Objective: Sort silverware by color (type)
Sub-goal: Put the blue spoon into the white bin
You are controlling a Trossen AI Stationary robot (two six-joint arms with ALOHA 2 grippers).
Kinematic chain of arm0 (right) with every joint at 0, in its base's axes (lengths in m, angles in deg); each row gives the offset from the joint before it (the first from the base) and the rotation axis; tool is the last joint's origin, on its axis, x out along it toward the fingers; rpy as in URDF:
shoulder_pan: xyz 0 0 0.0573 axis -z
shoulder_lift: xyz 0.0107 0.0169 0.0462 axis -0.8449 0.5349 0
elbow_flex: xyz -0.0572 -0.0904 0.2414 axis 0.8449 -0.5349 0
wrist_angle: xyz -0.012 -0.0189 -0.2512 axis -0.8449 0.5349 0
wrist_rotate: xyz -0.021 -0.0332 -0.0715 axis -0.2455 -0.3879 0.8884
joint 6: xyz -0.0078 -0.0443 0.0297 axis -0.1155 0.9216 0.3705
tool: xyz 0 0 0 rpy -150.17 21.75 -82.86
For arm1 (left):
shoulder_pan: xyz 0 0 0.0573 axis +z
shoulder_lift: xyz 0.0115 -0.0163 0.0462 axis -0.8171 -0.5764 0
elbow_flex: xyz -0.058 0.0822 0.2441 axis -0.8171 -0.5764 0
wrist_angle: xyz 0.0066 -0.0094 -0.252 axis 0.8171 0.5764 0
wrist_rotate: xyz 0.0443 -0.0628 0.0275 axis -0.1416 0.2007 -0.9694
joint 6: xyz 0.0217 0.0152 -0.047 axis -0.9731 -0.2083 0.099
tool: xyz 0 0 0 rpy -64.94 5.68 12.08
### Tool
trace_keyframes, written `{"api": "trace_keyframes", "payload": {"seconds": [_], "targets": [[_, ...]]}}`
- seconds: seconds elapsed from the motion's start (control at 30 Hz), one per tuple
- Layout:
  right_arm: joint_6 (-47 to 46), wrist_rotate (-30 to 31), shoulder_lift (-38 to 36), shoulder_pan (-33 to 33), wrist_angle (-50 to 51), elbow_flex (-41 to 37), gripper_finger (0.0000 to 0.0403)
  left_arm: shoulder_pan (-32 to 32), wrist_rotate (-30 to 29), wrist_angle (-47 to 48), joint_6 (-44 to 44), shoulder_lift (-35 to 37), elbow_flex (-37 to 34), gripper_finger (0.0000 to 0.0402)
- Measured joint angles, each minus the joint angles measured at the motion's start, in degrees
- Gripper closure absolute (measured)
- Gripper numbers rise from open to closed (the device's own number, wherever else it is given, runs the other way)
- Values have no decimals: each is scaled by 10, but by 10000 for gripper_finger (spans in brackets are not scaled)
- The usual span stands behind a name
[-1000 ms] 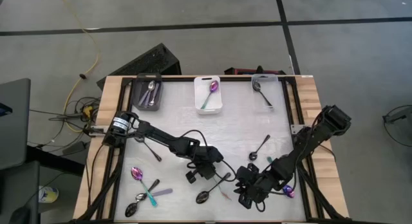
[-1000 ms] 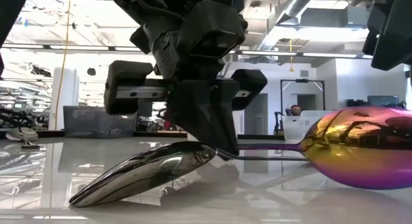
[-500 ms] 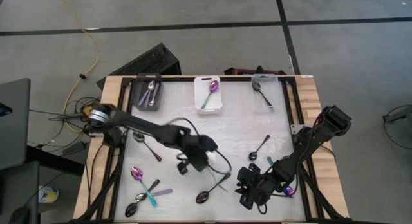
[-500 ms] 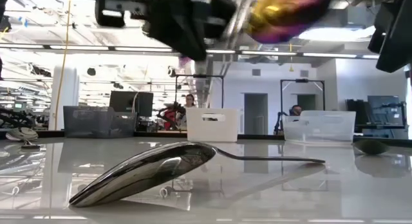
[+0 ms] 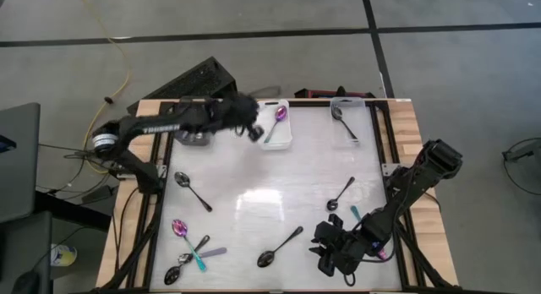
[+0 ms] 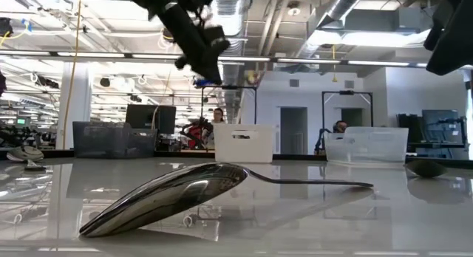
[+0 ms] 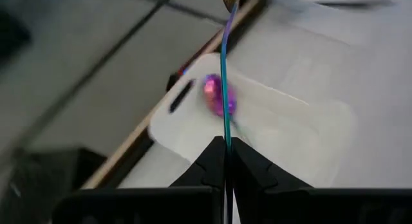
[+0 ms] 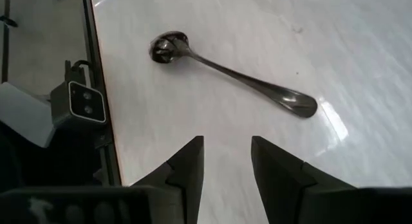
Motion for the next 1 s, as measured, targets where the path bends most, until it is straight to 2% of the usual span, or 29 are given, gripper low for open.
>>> {"api": "trace_keyframes", "payload": {"seconds": [0.17,0.23,0.33,0.43,0.6,0.67,0.83,1.0], "targets": [[9,0,0,7,-2,0,251,63,100,-18,111,-76,14,401],[15,-1,0,7,-1,0,251,72,146,-36,137,-105,15,401],[19,-2,0,7,0,0,251,73,177,-73,178,-129,15,401],[26,-3,0,6,-3,0,251,72,176,-96,221,-133,15,401],[30,-6,0,0,-2,0,251,70,114,-77,322,-133,16,401],[38,-6,0,-1,-1,0,251,65,116,-79,344,-133,16,401],[49,-1,0,-3,-1,0,251,43,116,-79,355,-133,16,401],[57,1,0,-2,-5,0,251,18,74,-75,357,-136,16,401]]}}
